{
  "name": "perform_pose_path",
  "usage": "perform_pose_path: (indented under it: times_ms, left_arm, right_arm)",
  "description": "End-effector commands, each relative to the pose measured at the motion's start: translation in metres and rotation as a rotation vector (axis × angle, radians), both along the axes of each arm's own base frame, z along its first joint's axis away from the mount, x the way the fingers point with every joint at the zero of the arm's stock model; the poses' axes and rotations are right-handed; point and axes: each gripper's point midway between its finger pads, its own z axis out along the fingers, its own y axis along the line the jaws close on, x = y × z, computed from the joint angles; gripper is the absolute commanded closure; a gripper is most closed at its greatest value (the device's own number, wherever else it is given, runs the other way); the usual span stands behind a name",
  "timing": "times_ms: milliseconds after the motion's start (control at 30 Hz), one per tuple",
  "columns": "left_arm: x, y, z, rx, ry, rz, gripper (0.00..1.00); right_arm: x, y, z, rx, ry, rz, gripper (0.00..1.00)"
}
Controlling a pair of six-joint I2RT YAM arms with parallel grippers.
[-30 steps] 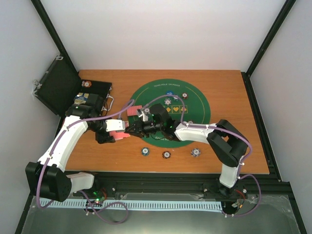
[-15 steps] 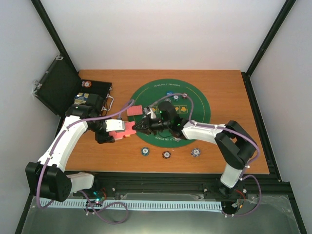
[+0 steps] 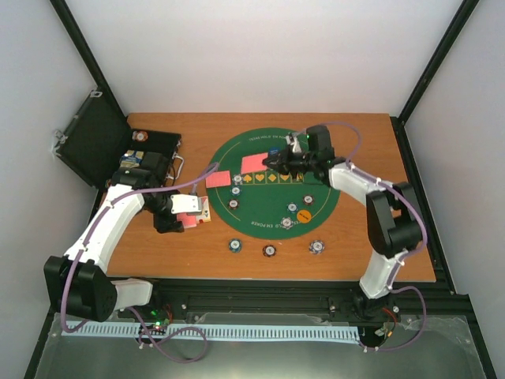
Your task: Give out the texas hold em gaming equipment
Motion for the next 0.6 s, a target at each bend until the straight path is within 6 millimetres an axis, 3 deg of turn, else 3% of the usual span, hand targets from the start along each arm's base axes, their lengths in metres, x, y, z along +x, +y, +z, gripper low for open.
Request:
perform_pose_path:
  times_ms: [0,133,300,433,567]
  left_arm:
    - [0.0,0.001,0.009,0.009,-0.004,-0.023,0.94]
    - [-0.005,0.001,0.01,0.009,0.016,-0.028,0.94]
    - [-0.01,0.006,0.008,0.035,0.026,-0.04,0.94]
    - [-0.011,0.007,0.01,0.041,0.03,-0.045,0.94]
    - [-0.012,0.006,0.013,0.034,0.027,-0.05,0.94]
  right_arm:
    - [0.043,-0.025,-0.032,-0.094,0.045,0.001,0.97]
    - [0.092,-0.037,-0.068,-0.157,0.101,-0.029,0.97]
    - [0.131,-0.039,-0.097,-0.241,0.113,-0.042,0.97]
    - [0.154,-0.04,-0.098,-0.303,0.098,-0.055,0.96]
    - [0.166,-0.048,-0.093,-0.382,0.075,-0.082,0.69]
